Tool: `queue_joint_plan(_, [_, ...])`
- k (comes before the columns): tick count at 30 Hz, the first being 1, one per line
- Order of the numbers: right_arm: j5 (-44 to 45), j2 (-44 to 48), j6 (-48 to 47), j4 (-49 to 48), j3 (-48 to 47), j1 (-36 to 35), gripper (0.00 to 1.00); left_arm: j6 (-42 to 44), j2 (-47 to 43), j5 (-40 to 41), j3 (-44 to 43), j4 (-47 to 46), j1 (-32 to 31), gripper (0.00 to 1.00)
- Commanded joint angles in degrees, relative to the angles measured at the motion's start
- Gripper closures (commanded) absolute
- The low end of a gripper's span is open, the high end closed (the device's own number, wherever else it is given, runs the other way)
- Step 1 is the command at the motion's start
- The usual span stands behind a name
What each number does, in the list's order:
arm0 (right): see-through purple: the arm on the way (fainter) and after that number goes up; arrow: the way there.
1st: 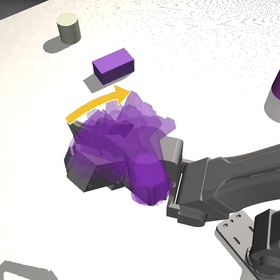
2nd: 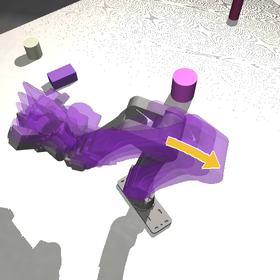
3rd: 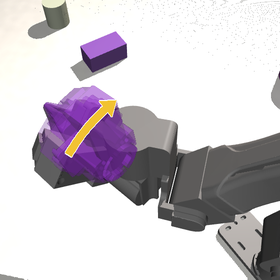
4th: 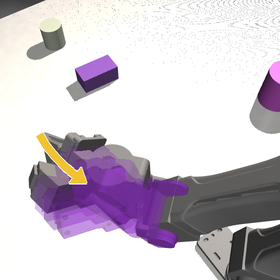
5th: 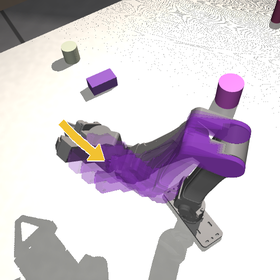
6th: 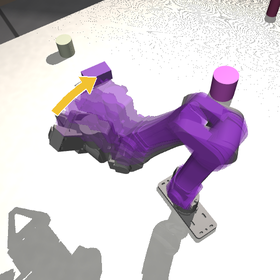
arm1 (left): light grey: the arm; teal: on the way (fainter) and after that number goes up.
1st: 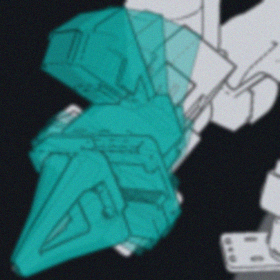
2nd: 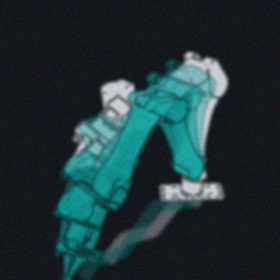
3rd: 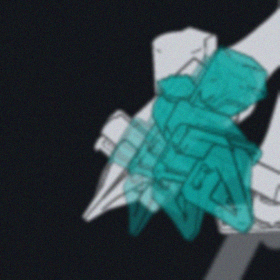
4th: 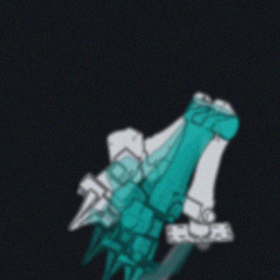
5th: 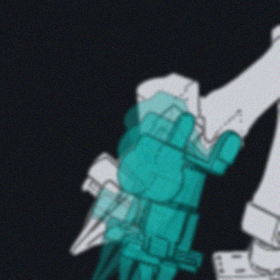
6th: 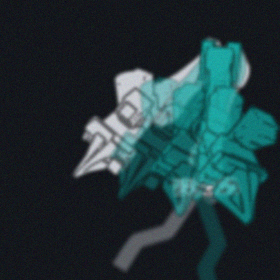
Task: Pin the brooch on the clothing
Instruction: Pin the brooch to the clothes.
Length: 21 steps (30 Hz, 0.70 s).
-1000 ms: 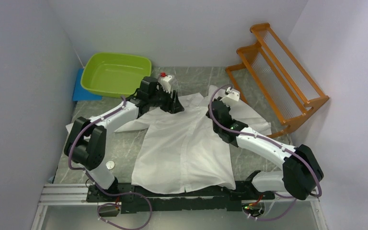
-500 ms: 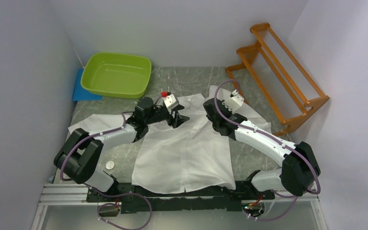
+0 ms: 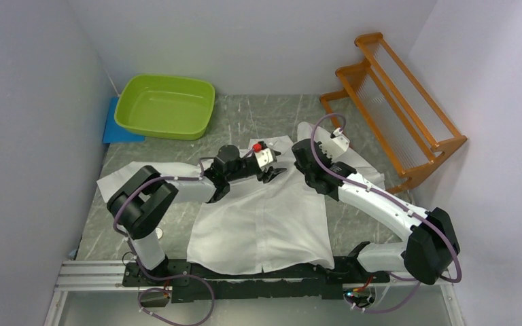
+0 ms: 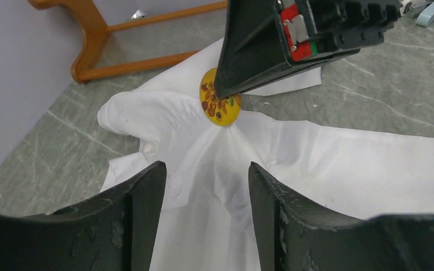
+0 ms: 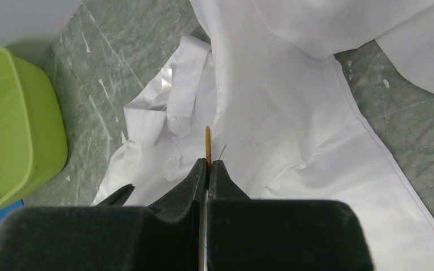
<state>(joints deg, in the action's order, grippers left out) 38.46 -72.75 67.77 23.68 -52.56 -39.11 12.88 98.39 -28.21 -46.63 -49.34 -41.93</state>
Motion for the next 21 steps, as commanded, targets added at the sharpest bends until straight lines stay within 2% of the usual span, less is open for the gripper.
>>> queue_joint_plan(1, [0.4,1.8,-0.2,-1.2,0.0,-0.2,1.00,5.7,2.3,1.1,-0.5,-11.1,-1.8,0.39])
queue_joint_plan(10, [-1.0,1.2,-1.1,-1.9,-0.3,-0.2,1.00,10.7,4.4,4.5,-5.0,-4.6,-4.6,0.44])
queue_joint_plan(14, [-1.4,2.2,-0.8,-2.1,0.1,-0.1,1.00,10.2,6.6,5.4,-5.4,-8.0,-5.6,0.44])
queue_joint_plan(21, [-1.4,4.2,-0.4,-3.1,1.5,-0.1,1.00,9.7,9.5,7.9,-5.5,-12.2,-6.8,0.53])
